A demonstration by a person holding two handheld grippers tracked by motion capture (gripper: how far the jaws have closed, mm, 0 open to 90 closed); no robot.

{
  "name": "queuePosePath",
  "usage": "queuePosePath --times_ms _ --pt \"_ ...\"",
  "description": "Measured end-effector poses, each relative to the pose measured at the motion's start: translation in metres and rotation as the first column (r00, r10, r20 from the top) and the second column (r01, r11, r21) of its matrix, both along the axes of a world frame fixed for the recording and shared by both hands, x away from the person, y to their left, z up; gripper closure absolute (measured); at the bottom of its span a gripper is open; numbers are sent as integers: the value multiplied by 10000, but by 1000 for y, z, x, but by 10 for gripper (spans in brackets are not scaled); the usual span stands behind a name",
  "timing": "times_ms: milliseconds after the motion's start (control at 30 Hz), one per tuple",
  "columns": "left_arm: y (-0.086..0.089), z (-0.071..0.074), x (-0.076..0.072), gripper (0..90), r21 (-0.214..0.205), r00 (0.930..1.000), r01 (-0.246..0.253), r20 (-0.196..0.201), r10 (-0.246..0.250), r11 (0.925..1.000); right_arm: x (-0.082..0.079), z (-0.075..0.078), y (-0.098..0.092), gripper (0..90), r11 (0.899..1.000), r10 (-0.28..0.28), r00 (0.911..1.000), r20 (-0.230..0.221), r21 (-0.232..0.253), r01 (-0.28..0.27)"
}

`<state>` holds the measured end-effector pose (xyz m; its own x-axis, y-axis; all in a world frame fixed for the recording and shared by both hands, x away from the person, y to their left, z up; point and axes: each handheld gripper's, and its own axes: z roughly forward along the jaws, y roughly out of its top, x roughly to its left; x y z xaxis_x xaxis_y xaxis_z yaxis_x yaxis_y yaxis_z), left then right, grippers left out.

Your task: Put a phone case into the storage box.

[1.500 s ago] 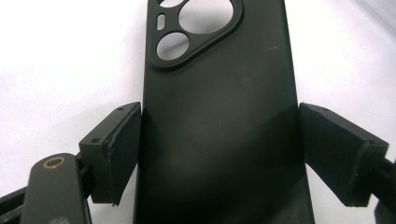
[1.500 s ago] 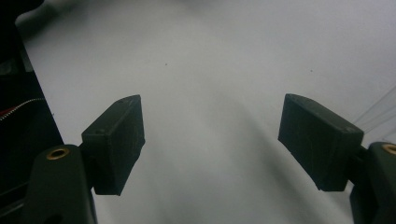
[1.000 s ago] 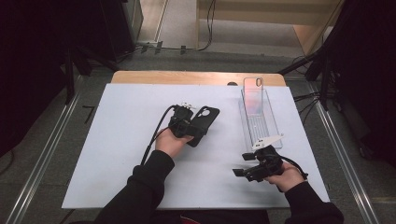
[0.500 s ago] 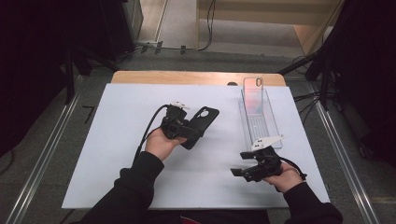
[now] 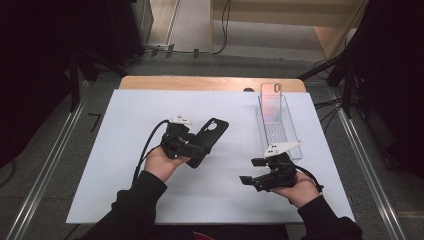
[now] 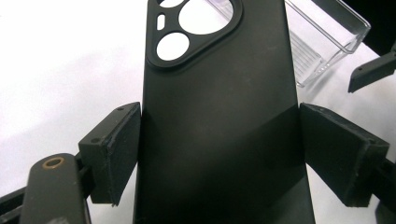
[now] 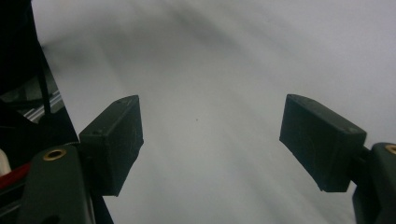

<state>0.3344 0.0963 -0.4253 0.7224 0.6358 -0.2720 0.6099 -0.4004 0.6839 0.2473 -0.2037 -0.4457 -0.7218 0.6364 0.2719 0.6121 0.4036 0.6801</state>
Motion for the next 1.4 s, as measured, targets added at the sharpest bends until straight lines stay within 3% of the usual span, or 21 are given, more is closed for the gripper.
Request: queuePosePath --times_ms 267,400,567,900,1267,1400 --pt "5 -7 -14 163 100 9992 -377 117 376 9992 8 11 8 196 9994 -212 9993 -322 262 220" --pt "7 -11 -20 163 -61 9977 -671 135 671 9977 13 17 11 196 9974 -457 9977 -510 527 484" --pt "8 -16 -28 162 -142 9937 -1018 449 1023 9947 21 23 18 188 9967 -539 9969 -567 575 572" --pt "8 -24 -38 160 -647 9816 -1732 702 1776 9828 38 35 31 188 9932 -845 9940 -698 745 897" --pt "3 -29 -49 160 -945 9635 -2072 1527 2199 9737 54 40 44 189 9880 -1058 9909 -836 1037 1143" --pt "3 -30 -51 160 -1071 9534 -2291 1758 2452 9675 59 41 49 189 9870 -1071 9912 -783 1122 1155"
